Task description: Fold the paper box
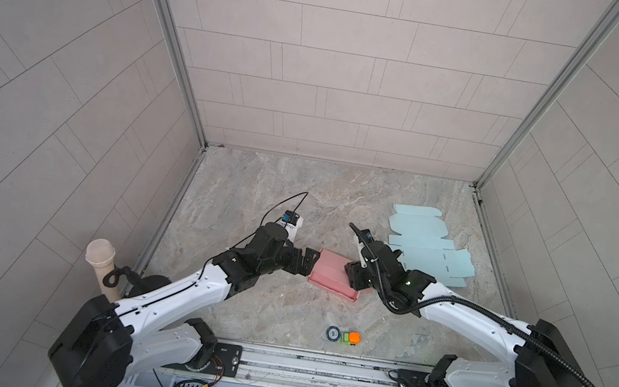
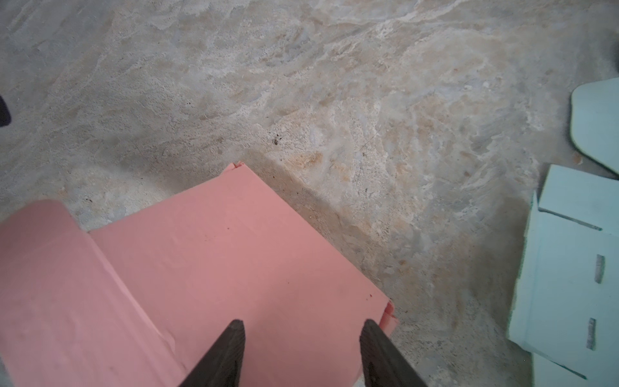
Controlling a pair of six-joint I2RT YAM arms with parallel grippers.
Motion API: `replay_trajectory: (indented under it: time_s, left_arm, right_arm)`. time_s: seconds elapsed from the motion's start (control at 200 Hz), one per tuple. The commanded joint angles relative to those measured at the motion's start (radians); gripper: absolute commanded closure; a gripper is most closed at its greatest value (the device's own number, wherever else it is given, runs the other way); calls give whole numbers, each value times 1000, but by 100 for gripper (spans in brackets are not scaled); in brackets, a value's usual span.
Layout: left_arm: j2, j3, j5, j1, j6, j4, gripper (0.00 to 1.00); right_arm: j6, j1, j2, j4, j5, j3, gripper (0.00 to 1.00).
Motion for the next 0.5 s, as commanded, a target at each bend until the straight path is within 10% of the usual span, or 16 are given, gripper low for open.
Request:
replay_trajectory:
  time_s: [0.0,0.496]
  left_arm:
    - [80,41,50,4,-3,68,0]
    - [269,4,50,4,-5,142,0]
  right_arm:
    - [22,5,-32,-3,13,-16,42]
    - [40,5,-33,0,1,-62,42]
